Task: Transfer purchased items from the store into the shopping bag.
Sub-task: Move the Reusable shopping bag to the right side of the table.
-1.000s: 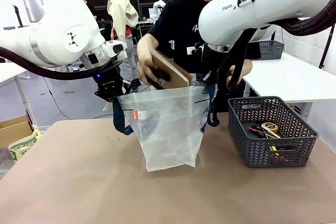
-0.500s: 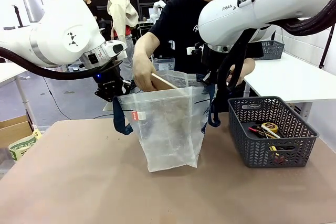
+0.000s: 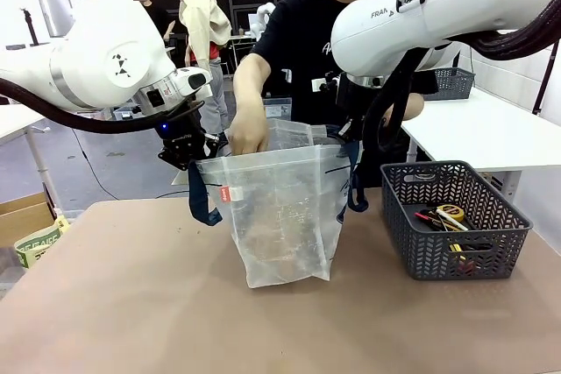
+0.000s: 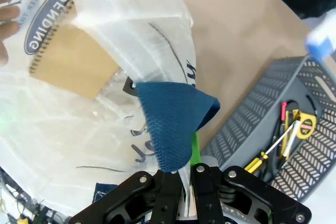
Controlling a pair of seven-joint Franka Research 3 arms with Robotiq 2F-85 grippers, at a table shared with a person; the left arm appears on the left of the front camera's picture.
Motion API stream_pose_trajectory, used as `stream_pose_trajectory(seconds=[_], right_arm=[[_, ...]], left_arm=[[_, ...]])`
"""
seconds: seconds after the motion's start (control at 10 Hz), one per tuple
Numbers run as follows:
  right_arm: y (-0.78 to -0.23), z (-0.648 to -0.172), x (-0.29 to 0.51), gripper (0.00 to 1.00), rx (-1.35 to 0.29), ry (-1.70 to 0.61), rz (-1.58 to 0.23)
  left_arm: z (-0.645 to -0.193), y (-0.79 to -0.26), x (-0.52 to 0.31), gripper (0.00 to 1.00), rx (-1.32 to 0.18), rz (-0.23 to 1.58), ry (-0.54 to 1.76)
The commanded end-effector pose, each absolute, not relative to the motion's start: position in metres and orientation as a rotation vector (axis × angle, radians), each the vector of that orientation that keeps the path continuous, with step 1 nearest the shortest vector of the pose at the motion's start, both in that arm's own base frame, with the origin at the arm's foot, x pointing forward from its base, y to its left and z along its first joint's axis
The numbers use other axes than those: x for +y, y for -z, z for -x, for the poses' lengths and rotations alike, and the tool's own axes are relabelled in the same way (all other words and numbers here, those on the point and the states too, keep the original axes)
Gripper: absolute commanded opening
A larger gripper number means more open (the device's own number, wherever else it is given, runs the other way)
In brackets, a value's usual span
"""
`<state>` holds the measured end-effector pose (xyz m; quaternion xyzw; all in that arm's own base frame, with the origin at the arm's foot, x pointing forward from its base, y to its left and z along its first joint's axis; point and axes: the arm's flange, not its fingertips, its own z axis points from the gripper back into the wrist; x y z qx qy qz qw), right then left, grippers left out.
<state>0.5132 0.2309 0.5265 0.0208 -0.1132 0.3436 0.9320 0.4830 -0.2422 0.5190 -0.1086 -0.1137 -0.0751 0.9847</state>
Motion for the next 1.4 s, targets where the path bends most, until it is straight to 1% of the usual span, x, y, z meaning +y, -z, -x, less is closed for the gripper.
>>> stream_pose_trajectory(seconds=[0.0,1.3], right_arm=[[-0.5268,-0.5137,0.2279,0.00,-0.235,-0.698,-0.042],[-0.5268,-0.5137,0.2279,0.00,-0.235,-0.698,-0.042]], left_arm=[[-0.4835,-0.5199,-0.2390,0.00,-0.236,0.219,0.143],[-0.4835,-0.5199,-0.2390,0.00,-0.236,0.219,0.143]])
